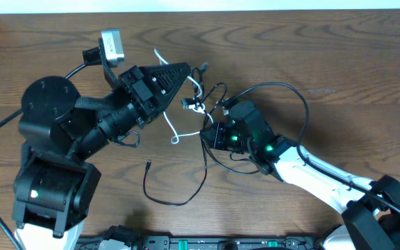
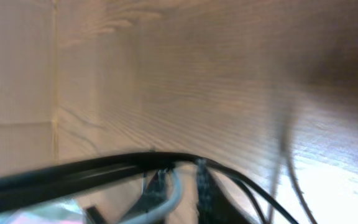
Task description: Untangle cables
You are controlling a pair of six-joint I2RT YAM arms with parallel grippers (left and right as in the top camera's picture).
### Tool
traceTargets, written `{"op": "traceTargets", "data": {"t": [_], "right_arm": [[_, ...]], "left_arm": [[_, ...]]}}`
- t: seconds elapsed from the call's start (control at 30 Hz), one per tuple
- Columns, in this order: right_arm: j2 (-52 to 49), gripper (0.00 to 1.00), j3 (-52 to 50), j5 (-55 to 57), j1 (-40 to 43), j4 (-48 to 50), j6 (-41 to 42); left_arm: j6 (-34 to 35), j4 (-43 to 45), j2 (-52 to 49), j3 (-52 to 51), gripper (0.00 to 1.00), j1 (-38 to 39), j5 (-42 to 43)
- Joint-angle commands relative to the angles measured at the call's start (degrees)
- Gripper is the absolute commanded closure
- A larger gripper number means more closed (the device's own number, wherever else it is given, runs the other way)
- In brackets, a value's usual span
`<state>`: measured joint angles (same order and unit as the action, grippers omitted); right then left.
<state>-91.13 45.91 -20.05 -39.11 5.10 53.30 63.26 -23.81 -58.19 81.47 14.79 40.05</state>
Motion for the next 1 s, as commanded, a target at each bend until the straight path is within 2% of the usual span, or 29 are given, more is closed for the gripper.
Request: {"op": "traceTargets", "data": {"t": [0.0,0.13,0.37,0.47,0.57,0.63,0.67,0.77,0.97], "right_arm": [[-0.2,0.99,0.26,1.2,1.7,-0.48,-0.66],[0.94,0.99,0.24,1.11,5.57,-5.68,-0.68],[4.37,0.99,0.24,1.22,19.19,-22.45,-4.66],[5.64,0.96,0.24,-5.77,24.5,-24.96,-9.79],[6.25,0.76,0.26,-18.38,27.06,-21.97,-13.46],[6.29,0.58,0.26,-28.06,27.56,-17.9,-13.53],[6.29,0.44,0.26,-33.88,27.5,-14.6,-13.46],[6.29,0.36,0.26,-41.05,26.27,-6.69,-9.16],[6.27,0.25,0.26,-41.05,20.44,4.7,-0.7]], "left_arm": [[0.9,0.81,2.43,0.74,0.93,0.02,1.51],[0.9,0.79,4.24,0.74,0.92,-0.79,1.01],[0.9,0.55,8.2,0.74,0.93,-7.91,1.07],[0.87,-0.39,9.35,0.72,0.93,-10.64,1.09],[0.87,-1.01,9.22,0.72,0.93,-11.02,1.09],[0.9,-1.4,9.01,0.68,0.92,-11.02,1.09],[0.9,-1.42,8.85,0.57,0.93,-11.02,1.11],[0.92,-1.62,8.52,0.5,0.93,-11.02,1.14],[0.92,-1.92,8.37,0.5,0.93,-10.95,1.4]]}}
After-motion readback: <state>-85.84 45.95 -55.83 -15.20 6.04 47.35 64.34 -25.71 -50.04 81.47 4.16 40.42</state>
